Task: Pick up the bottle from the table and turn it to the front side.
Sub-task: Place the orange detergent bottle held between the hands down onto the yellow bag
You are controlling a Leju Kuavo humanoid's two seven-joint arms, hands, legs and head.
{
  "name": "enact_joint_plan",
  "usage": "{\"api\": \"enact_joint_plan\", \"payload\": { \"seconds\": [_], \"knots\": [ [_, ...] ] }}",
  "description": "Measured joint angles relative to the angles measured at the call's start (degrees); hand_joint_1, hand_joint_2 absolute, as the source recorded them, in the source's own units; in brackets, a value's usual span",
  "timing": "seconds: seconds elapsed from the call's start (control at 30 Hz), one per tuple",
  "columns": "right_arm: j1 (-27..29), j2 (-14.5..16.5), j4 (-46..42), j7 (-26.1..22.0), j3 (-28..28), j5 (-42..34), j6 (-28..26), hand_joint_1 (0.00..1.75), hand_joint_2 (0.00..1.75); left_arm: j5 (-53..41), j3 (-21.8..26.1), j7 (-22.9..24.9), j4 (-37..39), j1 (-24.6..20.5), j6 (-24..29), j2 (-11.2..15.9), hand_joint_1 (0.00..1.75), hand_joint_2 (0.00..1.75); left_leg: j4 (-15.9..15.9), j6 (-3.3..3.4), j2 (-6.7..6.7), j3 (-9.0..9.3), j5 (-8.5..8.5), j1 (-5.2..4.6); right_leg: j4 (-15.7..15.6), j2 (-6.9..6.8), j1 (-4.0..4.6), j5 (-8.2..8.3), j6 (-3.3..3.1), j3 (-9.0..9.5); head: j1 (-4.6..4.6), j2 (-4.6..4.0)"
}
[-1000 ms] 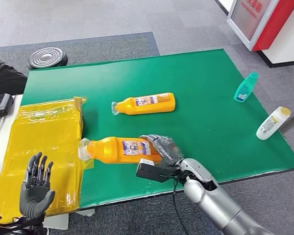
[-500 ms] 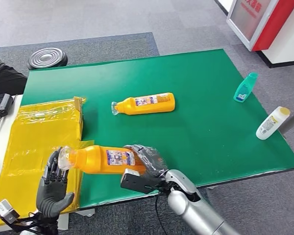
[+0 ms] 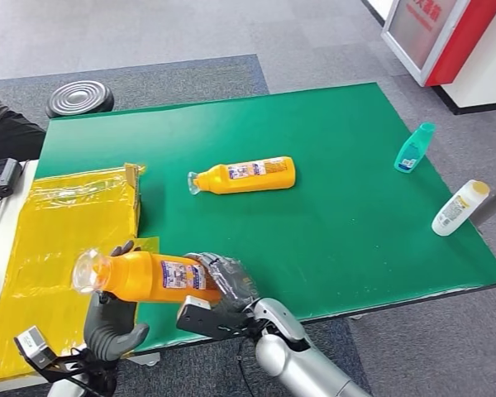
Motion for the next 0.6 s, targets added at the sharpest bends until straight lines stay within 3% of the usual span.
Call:
{"api": "enact_joint_plan", "payload": {
  "seconds": [0.6],
  "knots": [
    [1.13,-0.09,-4.81,-0.97,4.23,-0.20,-0.27,1.75,1.75,3.66,-0.62,0.65,0.59,0.43,1.90,-0.52,0.00,1.75,0.00,0.00,0.00,0.00,-0.01,0.00,0.00,0.01,0.00,0.00,-0.01,-0.02,0.00,0.01]
  ]
}}
